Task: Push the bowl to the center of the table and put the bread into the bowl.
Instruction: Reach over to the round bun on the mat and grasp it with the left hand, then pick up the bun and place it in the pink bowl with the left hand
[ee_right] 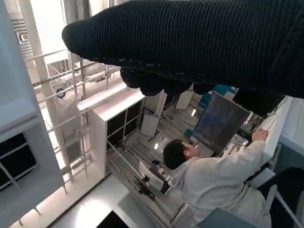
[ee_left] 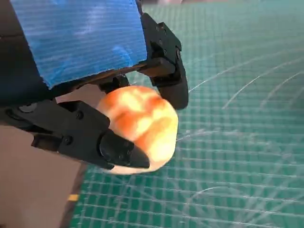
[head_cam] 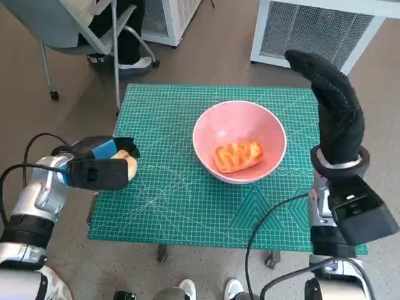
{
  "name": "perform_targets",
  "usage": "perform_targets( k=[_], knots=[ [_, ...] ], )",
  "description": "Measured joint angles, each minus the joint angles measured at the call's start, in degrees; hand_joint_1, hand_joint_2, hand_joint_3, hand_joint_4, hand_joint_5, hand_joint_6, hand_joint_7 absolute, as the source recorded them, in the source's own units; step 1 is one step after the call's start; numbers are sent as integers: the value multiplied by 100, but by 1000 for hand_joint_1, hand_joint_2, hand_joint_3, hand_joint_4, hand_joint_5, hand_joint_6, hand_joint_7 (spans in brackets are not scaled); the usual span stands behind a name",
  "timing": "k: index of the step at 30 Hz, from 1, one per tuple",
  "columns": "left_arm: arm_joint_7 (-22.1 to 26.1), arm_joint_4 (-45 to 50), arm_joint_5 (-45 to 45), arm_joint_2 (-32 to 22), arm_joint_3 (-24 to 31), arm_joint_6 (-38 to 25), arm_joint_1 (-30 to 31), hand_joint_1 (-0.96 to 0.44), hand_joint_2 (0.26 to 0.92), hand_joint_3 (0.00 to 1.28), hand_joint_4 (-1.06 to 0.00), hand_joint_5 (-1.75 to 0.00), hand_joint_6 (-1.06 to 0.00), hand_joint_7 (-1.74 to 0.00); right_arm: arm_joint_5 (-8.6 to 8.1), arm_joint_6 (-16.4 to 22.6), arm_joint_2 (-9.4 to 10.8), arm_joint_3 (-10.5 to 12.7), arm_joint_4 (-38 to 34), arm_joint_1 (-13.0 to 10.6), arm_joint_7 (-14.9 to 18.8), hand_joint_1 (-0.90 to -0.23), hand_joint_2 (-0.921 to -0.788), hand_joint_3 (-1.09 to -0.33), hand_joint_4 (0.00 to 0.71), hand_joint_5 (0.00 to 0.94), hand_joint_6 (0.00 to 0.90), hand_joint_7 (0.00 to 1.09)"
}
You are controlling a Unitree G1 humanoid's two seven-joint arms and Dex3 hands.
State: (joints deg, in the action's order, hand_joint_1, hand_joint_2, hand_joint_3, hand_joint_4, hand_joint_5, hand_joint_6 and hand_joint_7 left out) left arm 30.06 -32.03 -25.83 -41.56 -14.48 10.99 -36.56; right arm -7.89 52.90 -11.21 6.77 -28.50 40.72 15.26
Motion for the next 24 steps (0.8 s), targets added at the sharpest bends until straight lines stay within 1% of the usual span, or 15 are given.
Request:
perform_targets(
  k=[5,7,12,18,24],
  knots=[
    [63,866,198,-4,313,-293,-61,4,921,119,-649,-1221,-552,-1229,-88,-5,4,-20,-14,6,45,-594,-921,-711,322,2,63,636],
    [79,1171,214,-3,410,-445,-137,4,920,112,-651,-1216,-566,-1217,-92,-6,5,-25,-17,7,48,-594,-921,-711,322,2,64,636],
    [79,1842,275,56,597,-702,-417,5,920,53,-709,-1143,-637,-1152,-93,-7,5,-31,-17,7,50,-593,-921,-711,322,2,64,636],
    [-96,2265,394,332,719,-734,-842,5,915,20,-761,-1086,-682,-1109,-90,-15,12,-60,-3,7,49,-584,-921,-713,321,1,62,636],
    [-343,2313,424,681,708,-596,-1184,5,911,11,-770,-1076,-707,-1086,-92,-24,12,-73,46,7,49,-580,-921,-713,321,1,62,636]
  ],
)
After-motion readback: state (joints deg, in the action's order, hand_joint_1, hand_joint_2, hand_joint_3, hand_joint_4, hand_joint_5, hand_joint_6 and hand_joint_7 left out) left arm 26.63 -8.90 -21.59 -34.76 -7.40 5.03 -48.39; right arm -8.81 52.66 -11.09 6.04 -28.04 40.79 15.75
